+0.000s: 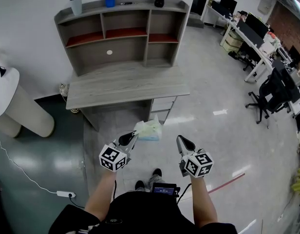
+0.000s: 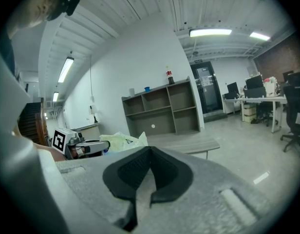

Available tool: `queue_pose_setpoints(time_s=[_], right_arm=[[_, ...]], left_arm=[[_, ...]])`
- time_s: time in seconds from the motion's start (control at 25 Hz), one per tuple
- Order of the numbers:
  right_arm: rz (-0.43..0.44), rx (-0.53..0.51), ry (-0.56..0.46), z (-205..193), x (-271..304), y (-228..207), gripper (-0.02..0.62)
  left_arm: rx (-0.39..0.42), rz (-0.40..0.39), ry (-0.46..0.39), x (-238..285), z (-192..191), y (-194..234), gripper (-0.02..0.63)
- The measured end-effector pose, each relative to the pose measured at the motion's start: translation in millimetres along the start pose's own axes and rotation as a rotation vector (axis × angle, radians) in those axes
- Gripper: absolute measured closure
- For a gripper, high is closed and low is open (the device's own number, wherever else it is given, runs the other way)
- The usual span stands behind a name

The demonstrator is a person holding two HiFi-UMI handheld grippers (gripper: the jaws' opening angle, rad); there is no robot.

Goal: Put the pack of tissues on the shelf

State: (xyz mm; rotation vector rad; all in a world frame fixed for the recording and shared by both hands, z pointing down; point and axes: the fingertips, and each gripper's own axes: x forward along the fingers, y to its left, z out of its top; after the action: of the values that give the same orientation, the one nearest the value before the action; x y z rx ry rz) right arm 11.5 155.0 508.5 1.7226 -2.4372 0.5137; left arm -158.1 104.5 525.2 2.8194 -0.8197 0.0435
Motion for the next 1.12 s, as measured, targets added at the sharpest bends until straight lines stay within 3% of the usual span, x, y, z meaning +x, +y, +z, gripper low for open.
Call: queue_pose_setpoints(time_s=[0.44, 1.12], right_arm=[[0.042, 0.006, -0.008, 12.3, 47.7, -30.6, 0.597], [0.131, -0.009, -0.004, 60.5, 125.2, -130.4, 0.597]], left_arm=[[0.013, 0.006, 0.021, 43.3, 0.0, 21.8, 0.594], [0.032, 0.077, 0.023, 160.6, 29.0, 64.3, 0.594]])
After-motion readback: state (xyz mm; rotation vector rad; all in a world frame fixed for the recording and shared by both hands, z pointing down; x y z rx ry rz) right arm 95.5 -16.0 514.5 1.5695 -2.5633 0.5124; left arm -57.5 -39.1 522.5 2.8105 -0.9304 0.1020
